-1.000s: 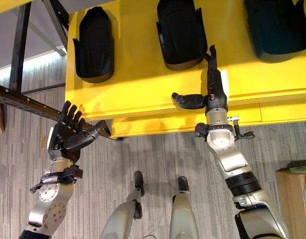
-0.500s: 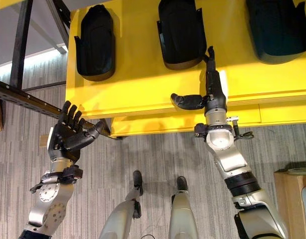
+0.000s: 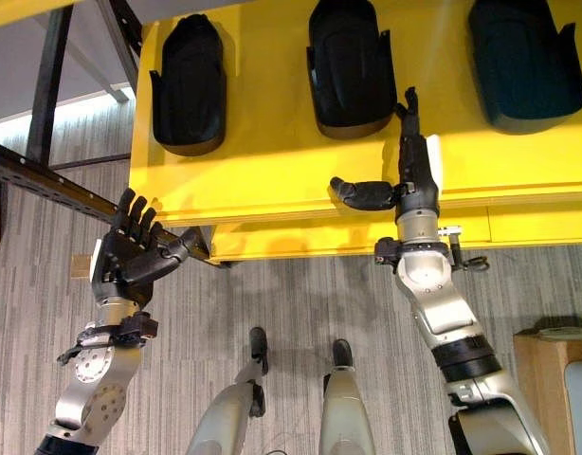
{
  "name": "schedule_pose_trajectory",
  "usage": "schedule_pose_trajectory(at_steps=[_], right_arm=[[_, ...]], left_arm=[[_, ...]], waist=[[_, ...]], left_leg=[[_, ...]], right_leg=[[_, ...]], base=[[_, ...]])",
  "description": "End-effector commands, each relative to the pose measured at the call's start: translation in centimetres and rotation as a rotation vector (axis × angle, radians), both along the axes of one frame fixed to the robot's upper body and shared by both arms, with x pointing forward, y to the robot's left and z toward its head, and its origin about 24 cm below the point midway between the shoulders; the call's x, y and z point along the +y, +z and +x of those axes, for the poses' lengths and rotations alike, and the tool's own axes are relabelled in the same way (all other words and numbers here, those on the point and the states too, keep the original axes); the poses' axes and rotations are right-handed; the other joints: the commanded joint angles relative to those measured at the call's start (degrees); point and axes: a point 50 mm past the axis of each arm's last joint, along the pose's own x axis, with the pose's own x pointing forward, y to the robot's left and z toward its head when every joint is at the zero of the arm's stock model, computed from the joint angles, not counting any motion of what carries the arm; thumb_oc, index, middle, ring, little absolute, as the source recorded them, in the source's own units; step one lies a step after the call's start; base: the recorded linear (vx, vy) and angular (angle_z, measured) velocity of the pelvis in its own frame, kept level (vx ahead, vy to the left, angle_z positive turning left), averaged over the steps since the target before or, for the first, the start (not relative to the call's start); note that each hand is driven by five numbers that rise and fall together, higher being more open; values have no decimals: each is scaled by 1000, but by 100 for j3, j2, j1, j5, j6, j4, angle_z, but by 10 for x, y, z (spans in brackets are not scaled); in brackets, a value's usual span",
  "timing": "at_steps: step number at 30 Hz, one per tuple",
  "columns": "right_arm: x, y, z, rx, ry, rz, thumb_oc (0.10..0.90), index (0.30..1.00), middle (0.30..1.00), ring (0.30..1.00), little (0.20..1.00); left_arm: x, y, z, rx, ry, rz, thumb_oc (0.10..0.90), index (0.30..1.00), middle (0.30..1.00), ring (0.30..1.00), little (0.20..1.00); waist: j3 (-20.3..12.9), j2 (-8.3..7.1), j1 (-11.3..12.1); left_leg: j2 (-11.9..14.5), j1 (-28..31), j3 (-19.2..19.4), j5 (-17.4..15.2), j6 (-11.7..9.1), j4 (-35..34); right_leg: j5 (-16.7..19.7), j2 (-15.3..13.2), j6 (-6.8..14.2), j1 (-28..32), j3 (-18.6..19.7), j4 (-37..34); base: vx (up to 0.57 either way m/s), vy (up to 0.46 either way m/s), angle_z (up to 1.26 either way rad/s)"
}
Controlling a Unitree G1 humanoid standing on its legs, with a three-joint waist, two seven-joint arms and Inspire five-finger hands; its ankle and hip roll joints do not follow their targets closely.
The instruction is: Move parts from the plastic box to the shelf.
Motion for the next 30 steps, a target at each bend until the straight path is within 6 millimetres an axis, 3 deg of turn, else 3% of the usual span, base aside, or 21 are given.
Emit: schedule_pose_trajectory(at_steps=[1, 7, 11, 17, 21, 28, 30], right_arm=[[15, 57, -12, -310, 62, 10, 900, 1000, 1000, 1000, 1000], [8, 40, -29, -309, 79, 66, 900, 1000, 1000, 1000, 1000], [4, 34, -35, -301, 76, 79, 900, 1000, 1000, 1000, 1000], [-5, 3, -57, -223, 126, 167, 900, 1000, 1000, 1000, 1000], [-3, -34, -78, -96, 213, 270, 900, 1000, 1000, 1000, 1000], [9, -86, -95, 132, 319, 383, 900, 1000, 1000, 1000, 1000], [8, -93, -97, 159, 319, 397, 900, 1000, 1000, 1000, 1000]], left_arm=[[13, 45, -2, -251, 36, 60, 900, 1000, 1000, 1000, 1000], [15, 35, -3, -204, 27, 65, 900, 1000, 1000, 1000, 1000], [13, 28, -3, -170, 13, 68, 900, 1000, 1000, 1000, 1000], [6, 18, -4, -129, -50, 63, 900, 1000, 1000, 1000, 1000], [-9, -9, -12, -22, -171, 52, 900, 1000, 1000, 1000, 1000], [-16, -36, -17, 79, -218, 34, 900, 1000, 1000, 1000, 1000], [-16, -40, -18, 91, -218, 31, 900, 1000, 1000, 1000, 1000]], waist=[[-594, -397, -50], [-944, -578, -143], [-1072, -618, -184], [-1539, -739, -323], [-1908, -836, -475], [-2207, -925, -595], [-2230, -931, -607]], left_leg=[[-142, 602, 64, -521, 18, -207], [-57, 948, 50, -560, -12, -297], [-31, 1066, 39, -581, -15, -314], [-1, 1268, 43, -671, -20, -332], [11, 1344, 76, -755, -8, -332], [50, 1456, 161, -837, -8, -332], [50, 1463, 160, -842, -12, -332]], right_leg=[[480, 446, -307, 181, 224, -823], [601, 487, -267, 667, 180, -1226], [628, 472, -243, 831, 157, -1316], [837, 395, -137, 1203, 169, -1753], [1017, 357, -56, 1362, 256, -2043], [1072, 376, -6, 1489, 368, -2157], [1075, 374, 1, 1499, 376, -2162]], base=[[0, 0, 0], [36, -7, -4], [32, 10, 1], [32, 39, 4], [-1, 49, -3], [16, 15, -13], [0, 0, 0]])
